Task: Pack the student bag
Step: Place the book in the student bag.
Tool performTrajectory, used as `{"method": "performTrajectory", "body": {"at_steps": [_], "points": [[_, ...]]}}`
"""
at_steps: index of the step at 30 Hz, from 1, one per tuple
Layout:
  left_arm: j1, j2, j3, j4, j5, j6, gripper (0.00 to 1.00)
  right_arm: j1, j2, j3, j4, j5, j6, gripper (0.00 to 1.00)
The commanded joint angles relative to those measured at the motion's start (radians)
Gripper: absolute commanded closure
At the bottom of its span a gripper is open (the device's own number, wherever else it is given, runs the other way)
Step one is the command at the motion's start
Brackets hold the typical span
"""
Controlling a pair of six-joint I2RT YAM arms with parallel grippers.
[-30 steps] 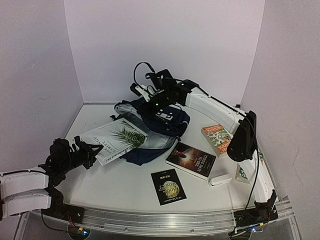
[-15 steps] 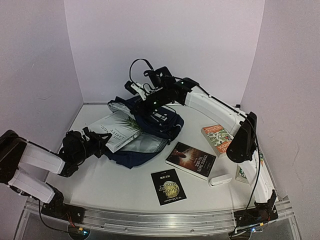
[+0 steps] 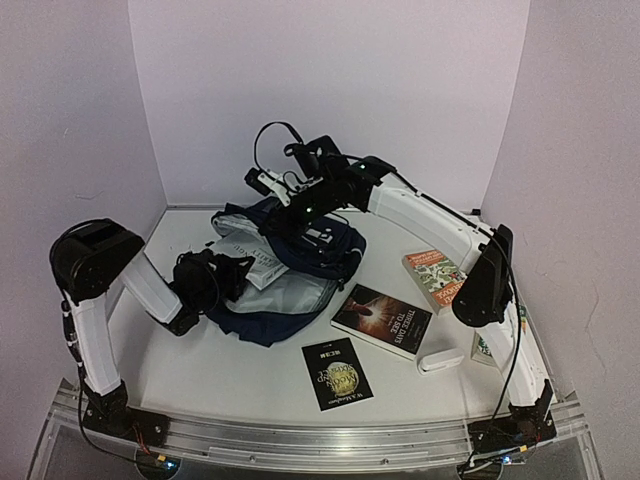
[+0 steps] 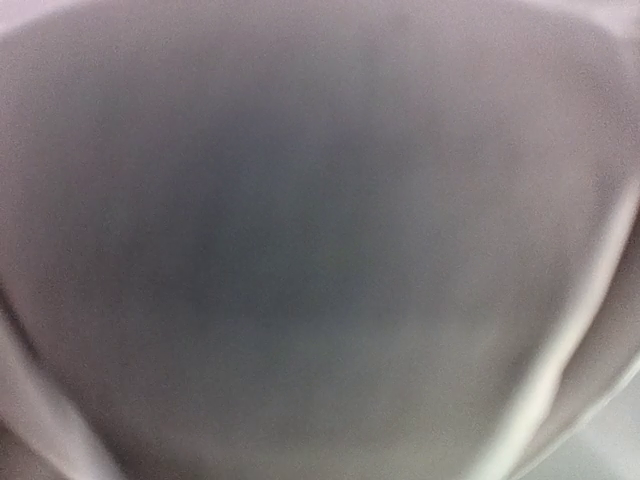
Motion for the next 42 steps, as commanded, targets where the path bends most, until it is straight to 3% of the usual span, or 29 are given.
{"method": "performTrajectory", "body": {"at_steps": [1,4,7,21,26,30,33,42], "points": [[-0.02,0.11,0.162,0.301,-0.089,-0.019,0.94,0.021,-0.073,0.085,0.11,-0.044,-0.047,1.0],[-0.021,0.138,0.22,0.285,-0.1,0.011,0.89,0.018,-0.065,0.081,0.111,0.009,-0.075,1.0],[-0.04,0.129,0.246,0.239,-0.062,0.048,0.76,0.003,-0.049,0.083,0.115,0.04,-0.082,1.0],[-0.125,-0.026,0.19,-0.089,-0.041,0.128,0.44,-0.039,0.015,0.104,0.154,0.078,-0.062,1.0],[-0.136,-0.168,0.199,-0.375,-0.088,0.204,0.18,-0.051,0.028,0.103,0.161,0.077,-0.049,1.0],[-0.142,-0.255,0.238,-0.606,-0.093,0.237,0.14,-0.059,0.039,0.108,0.167,0.08,-0.044,1.0],[-0.15,-0.317,0.234,-0.705,-0.109,0.245,0.01,-0.069,0.044,0.113,0.171,0.081,-0.039,1.0],[-0.163,-0.452,0.175,-0.869,-0.117,0.24,0.0,-0.099,0.059,0.12,0.185,0.083,-0.023,1.0]]}}
